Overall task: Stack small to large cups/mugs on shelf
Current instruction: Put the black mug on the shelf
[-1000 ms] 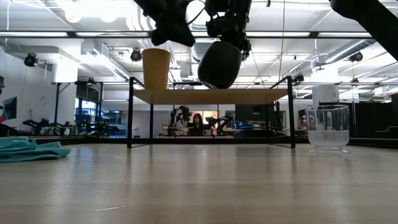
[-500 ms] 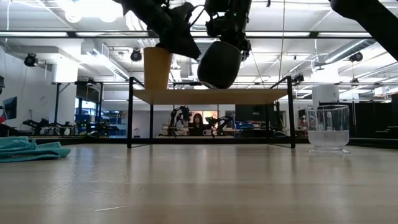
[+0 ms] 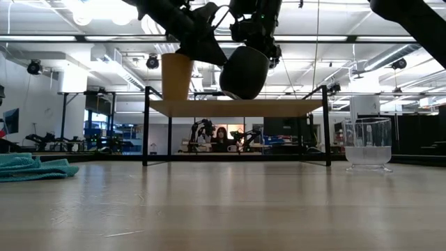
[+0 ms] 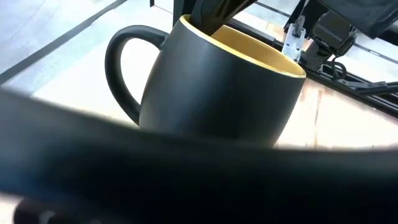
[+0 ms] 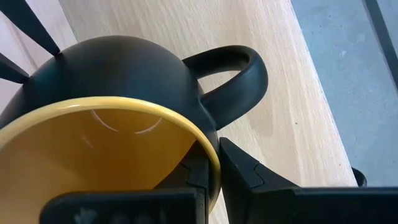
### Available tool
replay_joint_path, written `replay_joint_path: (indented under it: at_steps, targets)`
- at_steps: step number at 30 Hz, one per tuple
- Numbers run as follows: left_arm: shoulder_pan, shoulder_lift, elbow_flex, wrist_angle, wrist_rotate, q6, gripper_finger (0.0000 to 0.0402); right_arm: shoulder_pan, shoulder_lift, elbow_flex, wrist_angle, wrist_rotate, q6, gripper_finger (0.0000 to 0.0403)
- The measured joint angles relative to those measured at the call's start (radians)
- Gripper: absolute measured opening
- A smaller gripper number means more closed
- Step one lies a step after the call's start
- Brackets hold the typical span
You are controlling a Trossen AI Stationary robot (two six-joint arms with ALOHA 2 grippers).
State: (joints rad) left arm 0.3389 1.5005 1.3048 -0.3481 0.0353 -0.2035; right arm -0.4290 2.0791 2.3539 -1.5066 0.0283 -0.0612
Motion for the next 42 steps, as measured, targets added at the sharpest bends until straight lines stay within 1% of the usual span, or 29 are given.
replay_joint_path:
  at_steps: [10, 42]
  targets:
    - [0.000, -0.002, 0.000, 0.007, -0.003, 0.000, 0.0063, 0.000, -0.023, 0.000, 0.019, 0.003, 0.002, 0.0013]
    - [0.000, 0.000, -0.001, 0.000, 0.017, -0.003, 0.0063, 0.001, -0.032, 0.000, 0.025, -0.009, 0.000, 0.0013]
